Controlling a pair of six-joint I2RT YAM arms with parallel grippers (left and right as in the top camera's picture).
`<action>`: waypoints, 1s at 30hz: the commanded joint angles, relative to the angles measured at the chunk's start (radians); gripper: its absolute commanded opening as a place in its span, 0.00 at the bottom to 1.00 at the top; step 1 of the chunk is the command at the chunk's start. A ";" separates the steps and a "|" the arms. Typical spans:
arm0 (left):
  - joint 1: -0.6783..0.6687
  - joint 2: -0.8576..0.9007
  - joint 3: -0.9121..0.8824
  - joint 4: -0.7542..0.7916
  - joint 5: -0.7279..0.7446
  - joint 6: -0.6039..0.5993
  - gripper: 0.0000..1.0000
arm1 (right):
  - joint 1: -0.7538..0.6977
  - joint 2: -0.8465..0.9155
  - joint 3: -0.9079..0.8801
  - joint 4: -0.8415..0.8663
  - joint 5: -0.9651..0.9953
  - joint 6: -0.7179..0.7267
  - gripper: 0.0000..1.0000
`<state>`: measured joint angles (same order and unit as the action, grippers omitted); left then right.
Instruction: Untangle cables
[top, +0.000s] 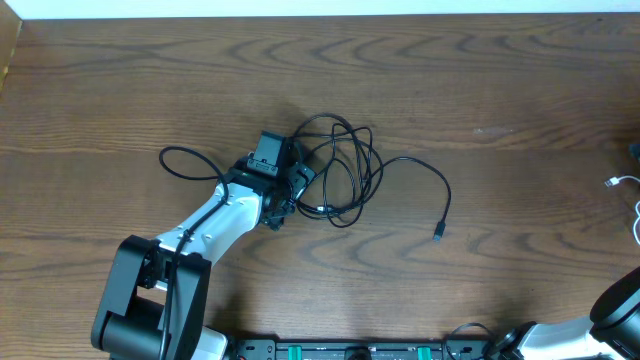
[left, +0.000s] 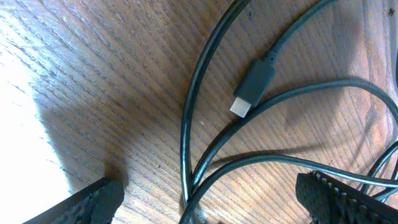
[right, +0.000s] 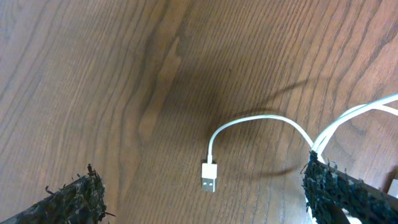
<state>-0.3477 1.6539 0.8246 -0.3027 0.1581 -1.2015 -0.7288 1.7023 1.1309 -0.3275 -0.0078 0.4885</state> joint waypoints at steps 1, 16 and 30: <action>0.004 0.091 -0.086 -0.048 -0.010 -0.012 0.95 | 0.009 0.002 -0.002 -0.006 0.005 -0.026 0.99; 0.004 0.091 -0.086 -0.048 -0.010 -0.012 0.95 | 0.013 0.002 -0.002 -0.071 0.000 -0.026 0.99; 0.004 0.091 -0.086 -0.048 -0.010 -0.012 0.95 | 0.037 0.002 -0.001 0.080 -0.003 -0.219 0.99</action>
<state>-0.3477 1.6539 0.8246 -0.3027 0.1581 -1.2015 -0.6979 1.7023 1.1290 -0.2722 -0.0120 0.3912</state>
